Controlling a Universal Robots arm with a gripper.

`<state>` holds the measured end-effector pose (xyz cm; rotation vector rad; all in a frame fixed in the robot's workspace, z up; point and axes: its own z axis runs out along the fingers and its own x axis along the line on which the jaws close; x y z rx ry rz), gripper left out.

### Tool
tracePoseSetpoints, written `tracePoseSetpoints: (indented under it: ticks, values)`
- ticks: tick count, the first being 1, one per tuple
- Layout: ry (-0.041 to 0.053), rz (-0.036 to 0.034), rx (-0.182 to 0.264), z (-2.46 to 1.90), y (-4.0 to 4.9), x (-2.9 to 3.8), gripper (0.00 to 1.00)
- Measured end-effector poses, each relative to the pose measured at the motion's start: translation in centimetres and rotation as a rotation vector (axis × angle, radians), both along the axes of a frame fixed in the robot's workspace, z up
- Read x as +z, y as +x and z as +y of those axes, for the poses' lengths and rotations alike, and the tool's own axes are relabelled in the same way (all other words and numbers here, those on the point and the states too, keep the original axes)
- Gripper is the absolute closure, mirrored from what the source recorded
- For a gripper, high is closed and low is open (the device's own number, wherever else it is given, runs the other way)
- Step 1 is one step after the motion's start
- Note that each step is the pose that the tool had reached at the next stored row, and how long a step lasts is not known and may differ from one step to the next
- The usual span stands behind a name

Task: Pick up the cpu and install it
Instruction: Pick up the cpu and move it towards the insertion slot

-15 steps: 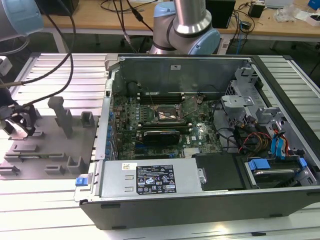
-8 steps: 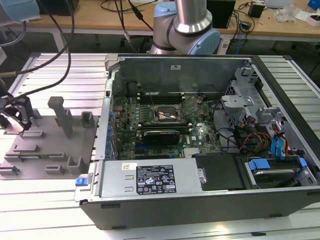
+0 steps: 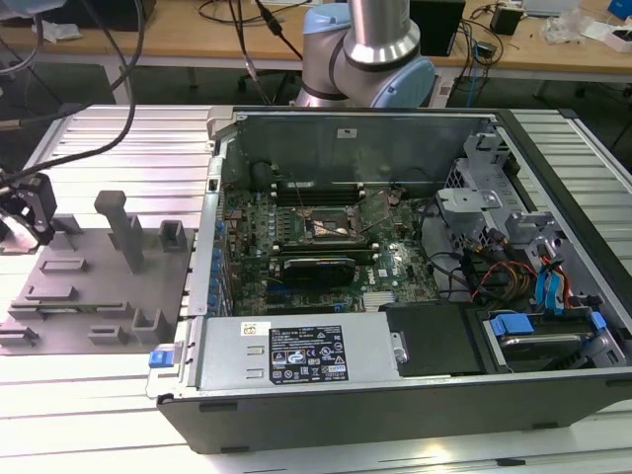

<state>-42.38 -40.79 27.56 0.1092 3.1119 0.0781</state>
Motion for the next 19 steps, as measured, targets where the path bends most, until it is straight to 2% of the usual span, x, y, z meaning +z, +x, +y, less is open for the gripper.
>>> tracePoseSetpoints:
  ticks: [1,6,19]
  values:
    - [0.0,-0.0006,0.0,0.0,0.0,0.5,0.45]
    - [-0.0001,-0.0008,0.0,0.05,0.0,1.54,0.45]
    - [-0.0001,-0.0008,0.0,0.11,0.0,3.5,0.45]
